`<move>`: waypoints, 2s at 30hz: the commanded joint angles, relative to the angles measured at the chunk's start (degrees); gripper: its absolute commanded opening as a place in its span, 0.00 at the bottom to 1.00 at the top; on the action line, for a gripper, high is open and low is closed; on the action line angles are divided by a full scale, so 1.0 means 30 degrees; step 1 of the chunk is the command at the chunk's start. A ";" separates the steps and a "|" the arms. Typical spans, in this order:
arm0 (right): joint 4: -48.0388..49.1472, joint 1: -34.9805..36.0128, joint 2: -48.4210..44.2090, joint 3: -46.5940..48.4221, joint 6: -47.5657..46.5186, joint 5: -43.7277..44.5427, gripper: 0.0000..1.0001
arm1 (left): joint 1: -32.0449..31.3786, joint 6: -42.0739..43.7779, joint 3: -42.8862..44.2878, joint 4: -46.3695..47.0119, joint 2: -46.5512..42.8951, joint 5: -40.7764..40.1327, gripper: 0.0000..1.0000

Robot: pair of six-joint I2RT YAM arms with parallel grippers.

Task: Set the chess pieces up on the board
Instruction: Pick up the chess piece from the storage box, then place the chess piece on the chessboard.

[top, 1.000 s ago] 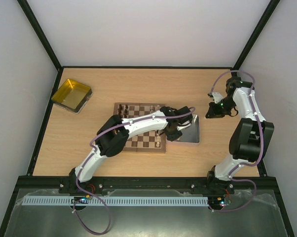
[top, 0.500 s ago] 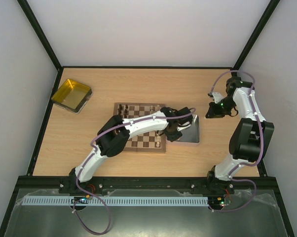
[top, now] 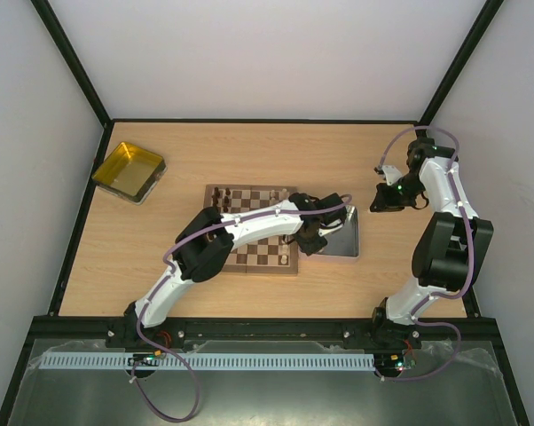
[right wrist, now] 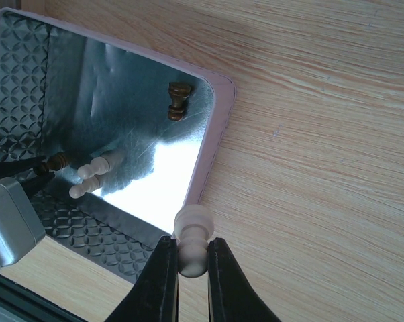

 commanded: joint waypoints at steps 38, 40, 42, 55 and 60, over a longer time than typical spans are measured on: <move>-0.1354 0.4721 -0.0420 0.4525 0.2838 0.1704 0.02 | 0.0121 -0.1323 -0.1444 -0.0720 -0.7071 -0.3072 0.13; -0.1435 0.5575 -0.0322 0.4776 0.3227 0.1767 0.02 | 0.0136 -0.1646 -0.2670 -0.0711 -0.8056 -0.3462 0.13; -0.1458 0.6641 -0.0223 0.5125 0.3668 0.1787 0.02 | 0.0117 -0.2145 -0.3773 -0.0936 -0.8859 -0.4023 0.13; -0.0175 1.3350 0.0637 0.5233 0.6311 0.3832 0.02 | 0.1646 -0.4565 -1.2338 0.1100 -1.4825 -0.4401 0.13; 0.0460 1.4568 0.0996 0.4606 0.6651 0.4297 0.02 | 0.2890 -0.4724 -1.3700 0.1862 -1.6613 -0.4133 0.13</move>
